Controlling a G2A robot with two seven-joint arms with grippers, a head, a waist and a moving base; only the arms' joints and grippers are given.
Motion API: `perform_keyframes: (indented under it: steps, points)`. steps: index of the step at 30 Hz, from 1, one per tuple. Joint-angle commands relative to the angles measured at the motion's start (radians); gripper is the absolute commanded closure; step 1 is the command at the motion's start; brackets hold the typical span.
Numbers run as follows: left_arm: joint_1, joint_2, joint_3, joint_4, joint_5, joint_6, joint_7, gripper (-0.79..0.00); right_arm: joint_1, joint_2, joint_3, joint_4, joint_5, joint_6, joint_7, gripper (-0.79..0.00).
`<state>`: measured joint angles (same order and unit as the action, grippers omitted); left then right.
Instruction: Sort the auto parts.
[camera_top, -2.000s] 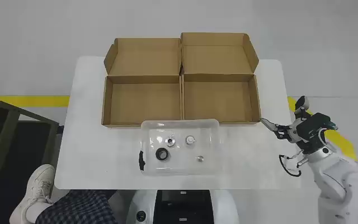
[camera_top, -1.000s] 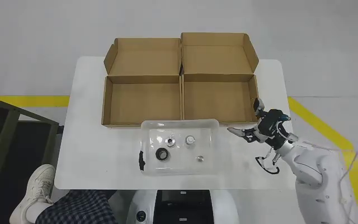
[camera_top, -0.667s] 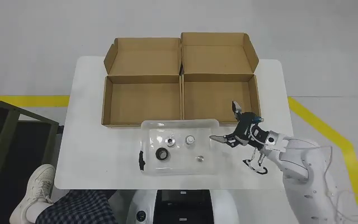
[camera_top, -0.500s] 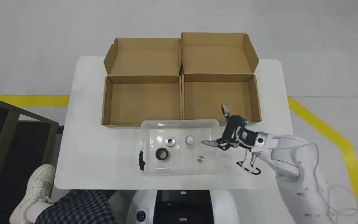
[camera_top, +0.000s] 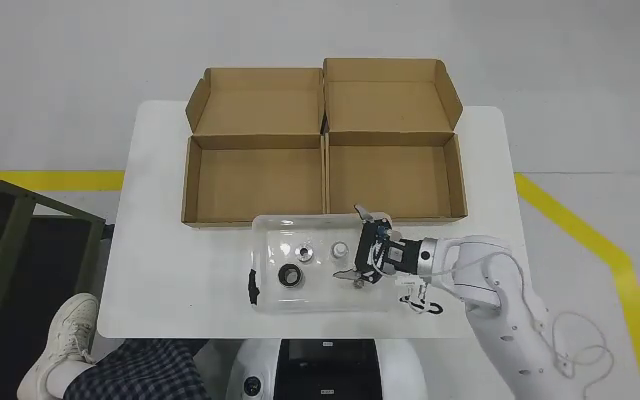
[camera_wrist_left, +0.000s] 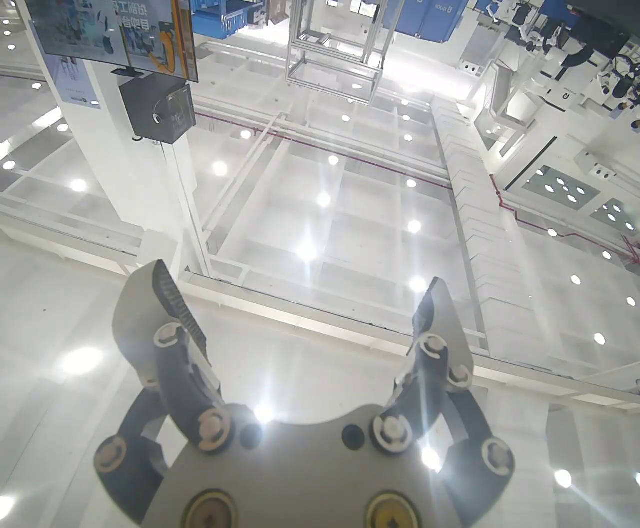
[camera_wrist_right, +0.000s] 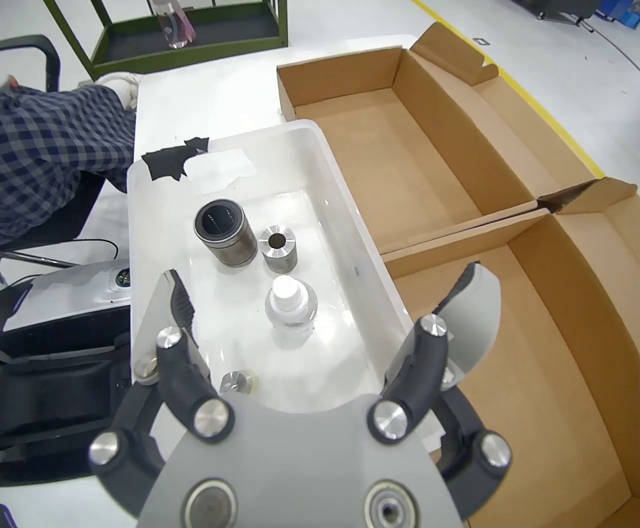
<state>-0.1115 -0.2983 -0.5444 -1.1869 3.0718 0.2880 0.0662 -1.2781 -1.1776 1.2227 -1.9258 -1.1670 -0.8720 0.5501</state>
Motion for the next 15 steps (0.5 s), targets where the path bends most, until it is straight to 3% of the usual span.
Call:
perform_keyframes:
  steps: [1, 15]
  points:
    - [0.000, 0.000, 0.000, 0.000, 0.000, 0.000, 0.000, -0.785, 0.007, 0.000, -0.017, 0.006, -0.013, 0.012, 0.002, -0.785]
    - [0.000, 0.000, 0.000, 0.000, 0.000, 0.000, 0.000, -0.785, 0.033, 0.008, -0.074, 0.037, -0.075, 0.024, 0.027, -0.785]
